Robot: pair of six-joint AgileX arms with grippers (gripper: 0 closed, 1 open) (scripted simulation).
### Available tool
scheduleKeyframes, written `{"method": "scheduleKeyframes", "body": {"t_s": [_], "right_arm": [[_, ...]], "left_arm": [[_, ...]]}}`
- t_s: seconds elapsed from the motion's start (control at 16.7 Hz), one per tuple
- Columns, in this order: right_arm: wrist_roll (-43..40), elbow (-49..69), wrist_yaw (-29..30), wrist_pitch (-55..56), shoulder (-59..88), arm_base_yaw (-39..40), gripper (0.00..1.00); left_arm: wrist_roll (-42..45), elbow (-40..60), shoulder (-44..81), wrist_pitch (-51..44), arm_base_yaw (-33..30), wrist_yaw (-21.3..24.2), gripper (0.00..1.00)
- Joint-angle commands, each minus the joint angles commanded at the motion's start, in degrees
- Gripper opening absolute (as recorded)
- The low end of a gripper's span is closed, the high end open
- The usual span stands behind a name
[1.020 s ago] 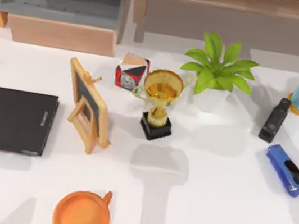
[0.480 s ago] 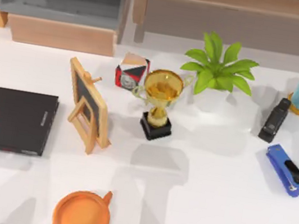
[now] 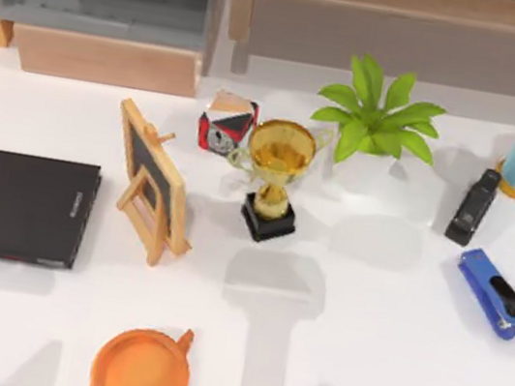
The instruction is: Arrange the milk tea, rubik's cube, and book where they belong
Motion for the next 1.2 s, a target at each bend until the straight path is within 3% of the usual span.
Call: {"method": "scheduleKeyframes", "body": {"t_s": [0.24, 0.72, 0.96, 1.2], "right_arm": [[0.57, -6.16, -2.38, 0.74, -6.71, -2.2, 1.0], [0.59, -6.32, -2.45, 0.77, -6.89, -2.26, 1.0], [0.59, -6.32, -2.45, 0.77, -6.89, -2.26, 1.0], [0.59, -6.32, -2.45, 0.77, -6.89, -2.26, 1.0]], "left_arm": [[0.0, 0.0, 0.0, 0.0, 0.0, 0.0, 1.0], [0.02, 1.71, 1.81, 0.87, -0.22, -0.3, 1.0], [0.03, 10.76, 12.6, 5.54, -1.71, -1.56, 1.0], [-0.1, 24.98, 32.74, 13.03, -4.13, -3.35, 1.0]]}}
